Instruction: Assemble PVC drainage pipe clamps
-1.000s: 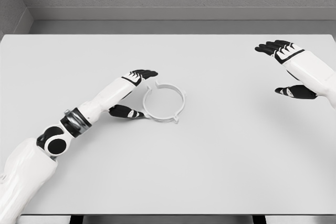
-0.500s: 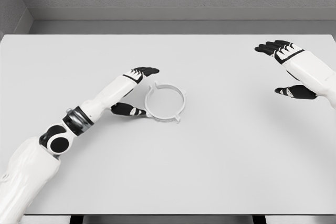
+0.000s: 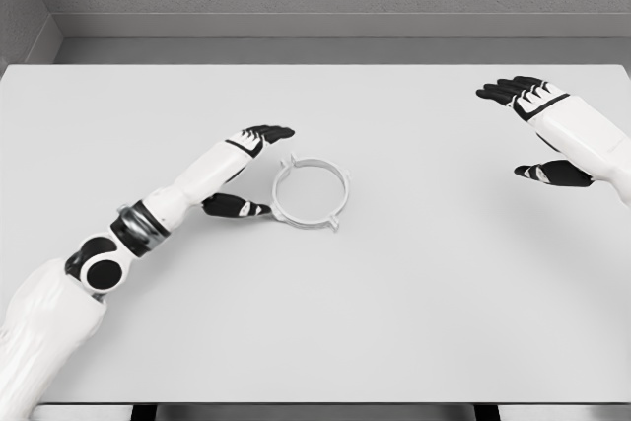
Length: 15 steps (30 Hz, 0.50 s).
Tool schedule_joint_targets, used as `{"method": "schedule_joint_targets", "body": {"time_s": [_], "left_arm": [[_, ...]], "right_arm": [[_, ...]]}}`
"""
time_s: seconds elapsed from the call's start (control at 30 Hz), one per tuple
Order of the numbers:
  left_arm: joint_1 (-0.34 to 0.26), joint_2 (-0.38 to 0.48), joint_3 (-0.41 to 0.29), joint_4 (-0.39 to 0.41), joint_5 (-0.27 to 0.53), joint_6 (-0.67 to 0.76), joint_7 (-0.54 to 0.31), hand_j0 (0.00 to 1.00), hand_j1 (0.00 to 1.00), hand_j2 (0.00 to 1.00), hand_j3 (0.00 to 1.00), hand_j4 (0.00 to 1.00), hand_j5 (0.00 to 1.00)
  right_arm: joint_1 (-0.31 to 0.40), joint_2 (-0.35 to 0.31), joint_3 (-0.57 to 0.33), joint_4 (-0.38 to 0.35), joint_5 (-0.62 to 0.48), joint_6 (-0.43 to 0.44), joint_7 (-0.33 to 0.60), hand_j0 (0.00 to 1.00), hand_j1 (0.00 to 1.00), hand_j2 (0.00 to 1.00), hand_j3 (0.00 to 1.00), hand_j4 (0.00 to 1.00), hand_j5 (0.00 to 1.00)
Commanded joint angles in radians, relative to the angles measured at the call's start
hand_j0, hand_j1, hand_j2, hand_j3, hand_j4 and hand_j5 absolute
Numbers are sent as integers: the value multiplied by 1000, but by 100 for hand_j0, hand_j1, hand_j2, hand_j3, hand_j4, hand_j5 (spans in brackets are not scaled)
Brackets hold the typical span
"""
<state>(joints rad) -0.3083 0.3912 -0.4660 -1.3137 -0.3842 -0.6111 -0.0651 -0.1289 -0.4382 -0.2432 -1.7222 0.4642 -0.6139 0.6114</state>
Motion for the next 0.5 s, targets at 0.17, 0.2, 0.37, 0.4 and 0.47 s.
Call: {"method": "schedule_joint_targets", "body": {"time_s": [0.17,0.2,0.37,0.4,0.47], "left_arm": [[12,8,-8,-36,2,0,1,100,100,100,100,100,100],[17,6,-10,-38,1,0,1,100,100,100,100,100,100],[32,6,-10,-44,-1,0,1,100,100,100,100,100,100],[32,6,-10,-42,-2,0,1,100,100,100,100,100,100],[32,6,-10,-36,-5,0,-1,100,100,100,100,100,100]], "right_arm": [[0,-1,1,0,-7,3,-1,100,100,100,100,100,100],[0,-1,1,0,-7,3,-1,100,100,100,100,100,100],[0,-1,5,0,-7,3,-1,100,100,100,100,100,100],[0,-1,5,0,-7,3,-1,100,100,100,100,100,100],[0,-1,5,0,-7,3,-1,100,100,100,100,100,100]]}}
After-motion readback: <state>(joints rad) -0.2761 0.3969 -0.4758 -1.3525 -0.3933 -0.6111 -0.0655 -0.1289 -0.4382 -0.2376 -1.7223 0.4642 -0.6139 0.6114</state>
